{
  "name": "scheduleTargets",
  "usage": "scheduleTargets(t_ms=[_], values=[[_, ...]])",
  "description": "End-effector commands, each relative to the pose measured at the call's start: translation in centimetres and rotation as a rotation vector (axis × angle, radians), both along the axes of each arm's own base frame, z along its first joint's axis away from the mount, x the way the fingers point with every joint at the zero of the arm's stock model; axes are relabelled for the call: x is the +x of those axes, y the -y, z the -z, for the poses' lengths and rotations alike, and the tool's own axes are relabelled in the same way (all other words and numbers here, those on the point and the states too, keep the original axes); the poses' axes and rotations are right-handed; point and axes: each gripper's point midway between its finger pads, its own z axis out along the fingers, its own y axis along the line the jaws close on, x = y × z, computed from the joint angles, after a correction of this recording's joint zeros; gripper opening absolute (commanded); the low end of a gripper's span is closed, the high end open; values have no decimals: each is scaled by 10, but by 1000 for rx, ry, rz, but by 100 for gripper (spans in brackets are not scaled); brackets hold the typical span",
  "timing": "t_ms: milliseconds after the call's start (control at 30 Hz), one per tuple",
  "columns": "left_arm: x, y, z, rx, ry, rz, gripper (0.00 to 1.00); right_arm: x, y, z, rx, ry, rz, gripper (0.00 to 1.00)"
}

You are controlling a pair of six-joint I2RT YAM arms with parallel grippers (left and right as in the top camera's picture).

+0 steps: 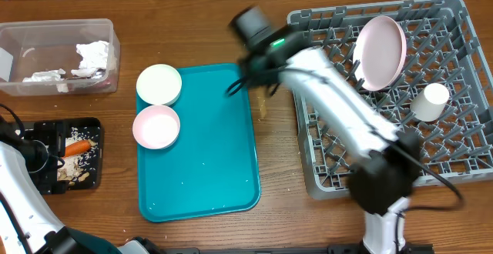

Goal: Sort waste into correct bins and load items into the dishwasher rack
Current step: 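Carry the wooden stick into the dish rack and release it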

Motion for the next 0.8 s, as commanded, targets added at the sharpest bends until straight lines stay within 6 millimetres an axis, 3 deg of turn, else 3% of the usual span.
scheduleTargets(t_ms=[0, 67, 233, 267, 500, 767], values=[[-3, -1, 2, -1, -13, -22, 100, 33, 70, -59, -3, 149, 47, 4], [-3, -1, 2, -1, -13, -22, 100, 41, 96, -52, -16, 126, 74, 4], [-3, -1, 2, -1, -13, -22, 100, 47, 124, -17, -31, 41, 15, 4], [-3, -1, 2, -1, -13, -22, 100, 50, 131, -2, -53, 10, 1, 4], [-3, -1, 2, -1, -13, -22, 100, 60, 129, 44, -53, -64, -16, 4], [-3, -1, 2, -1, -13, -22, 100, 63, 128, 59, -58, -88, -10, 9]])
